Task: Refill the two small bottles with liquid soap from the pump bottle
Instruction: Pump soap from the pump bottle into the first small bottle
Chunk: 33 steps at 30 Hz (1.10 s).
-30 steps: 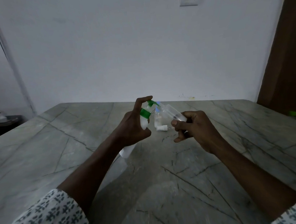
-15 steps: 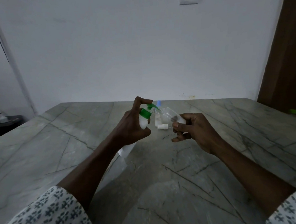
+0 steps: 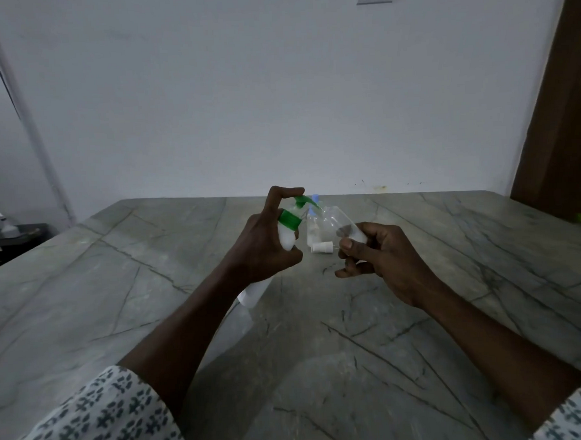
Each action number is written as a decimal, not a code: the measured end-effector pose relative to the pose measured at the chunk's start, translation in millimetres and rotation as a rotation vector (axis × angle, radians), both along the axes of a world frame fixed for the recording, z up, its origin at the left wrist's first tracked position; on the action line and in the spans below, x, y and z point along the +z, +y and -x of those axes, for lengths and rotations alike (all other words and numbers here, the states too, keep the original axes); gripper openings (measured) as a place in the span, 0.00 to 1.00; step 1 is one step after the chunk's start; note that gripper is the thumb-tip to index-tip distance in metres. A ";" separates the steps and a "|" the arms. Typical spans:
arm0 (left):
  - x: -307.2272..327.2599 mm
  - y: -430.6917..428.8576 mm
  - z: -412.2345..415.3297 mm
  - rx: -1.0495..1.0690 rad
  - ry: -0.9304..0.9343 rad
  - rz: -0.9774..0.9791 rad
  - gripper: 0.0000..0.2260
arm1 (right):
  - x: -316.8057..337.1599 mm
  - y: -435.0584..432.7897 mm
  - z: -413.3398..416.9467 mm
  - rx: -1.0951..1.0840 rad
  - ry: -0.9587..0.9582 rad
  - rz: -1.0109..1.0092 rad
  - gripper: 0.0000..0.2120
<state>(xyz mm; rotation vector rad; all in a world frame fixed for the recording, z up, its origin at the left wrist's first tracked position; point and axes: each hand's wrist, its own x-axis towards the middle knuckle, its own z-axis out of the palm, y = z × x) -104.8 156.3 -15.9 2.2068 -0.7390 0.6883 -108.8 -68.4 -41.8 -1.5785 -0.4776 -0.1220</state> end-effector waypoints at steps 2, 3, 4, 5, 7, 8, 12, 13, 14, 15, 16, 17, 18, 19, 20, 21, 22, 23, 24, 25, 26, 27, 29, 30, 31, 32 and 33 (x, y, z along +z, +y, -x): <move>1.0 -1.5 1.0 0.012 0.015 0.011 0.36 | -1.7 0.1 -0.2 0.005 -0.001 0.007 0.15; 1.1 -1.8 1.9 0.018 0.020 0.012 0.35 | -2.5 0.6 -0.1 0.004 -0.001 0.011 0.16; 1.2 -1.7 2.2 0.025 0.021 0.015 0.34 | -3.2 1.3 0.1 0.003 -0.004 0.015 0.16; 1.3 -1.4 2.7 0.030 0.021 0.022 0.34 | -3.6 2.2 0.4 0.004 -0.009 0.018 0.17; 1.4 -0.7 2.8 0.038 0.018 0.037 0.33 | -3.8 4.7 -0.1 0.006 -0.015 0.018 0.17; 1.4 -0.9 2.7 0.039 0.017 0.042 0.33 | -3.6 5.9 -0.1 0.005 -0.016 0.018 0.17; 0.1 -1.6 1.7 0.030 0.017 0.024 0.37 | -3.0 7.3 -1.0 -0.011 -0.021 -0.003 0.16; -0.2 -1.3 1.5 0.024 0.013 0.020 0.38 | -2.7 6.5 -1.1 -0.011 -0.023 -0.004 0.16; -0.4 -0.5 1.1 0.018 0.012 0.019 0.38 | -2.5 5.9 -1.0 -0.009 -0.024 -0.005 0.16; -0.4 0.0 0.9 0.012 0.011 0.020 0.38 | -2.3 5.1 -0.5 -0.005 -0.026 -0.004 0.16; -0.2 0.4 0.7 0.008 0.011 0.020 0.38 | -2.4 4.6 -0.3 -0.001 -0.027 -0.003 0.16; 0.3 0.3 0.6 0.007 0.013 0.020 0.37 | -2.5 4.3 0.0 0.002 -0.027 -0.002 0.16; 0.7 -0.4 0.5 0.008 0.015 0.020 0.37 | -2.7 3.8 0.1 0.005 -0.026 -0.003 0.16; 1.0 -1.2 0.4 0.011 0.019 0.022 0.37 | -2.9 3.4 0.0 0.006 -0.021 -0.006 0.15; 1.2 -2.3 0.3 0.016 0.022 0.025 0.37 | -3.1 3.0 -0.2 0.005 -0.016 -0.009 0.16; 1.2 -3.1 0.6 0.023 0.023 0.027 0.36 | -3.3 2.9 -0.4 0.005 -0.011 -0.009 0.16; 1.1 -3.5 0.5 0.031 0.022 0.029 0.36 | -3.8 3.3 -0.8 0.006 -0.008 -0.007 0.16; 1.1 -3.5 0.4 0.037 0.019 0.032 0.35 | -4.4 3.9 -1.0 0.010 -0.008 -0.004 0.16; 0.9 -3.3 0.2 0.042 0.016 0.036 0.34 | -5.2 4.9 -1.2 0.014 -0.006 -0.003 0.16; 0.7 -3.3 0.0 0.045 0.014 0.039 0.34 | -6.2 5.9 -1.1 0.019 -0.003 -0.004 0.16; 0.5 -3.3 0.0 0.049 0.013 0.042 0.33 | -6.8 7.0 -0.9 0.022 0.002 -0.006 0.15; 0.4 -3.8 0.0 0.052 0.016 0.043 0.33 | -7.3 8.1 -0.5 0.026 0.009 -0.011 0.14; -0.1 -4.8 -0.1 0.054 0.016 0.041 0.34 | -7.8 9.4 0.4 0.032 0.021 -0.028 0.12; -0.4 -5.3 -0.2 0.054 0.012 0.037 0.35 | -7.7 9.7 0.5 0.032 0.025 -0.038 0.11; -0.7 -5.6 0.2 0.053 0.006 0.032 0.36 | -7.4 9.5 0.6 0.030 0.025 -0.044 0.11; -1.0 -5.6 0.4 0.054 0.002 0.027 0.37 | -7.1 9.5 0.4 0.027 0.023 -0.044 0.11; -1.1 -5.5 0.8 0.056 0.000 0.022 0.38 | -6.7 9.2 0.5 0.024 0.019 -0.041 0.11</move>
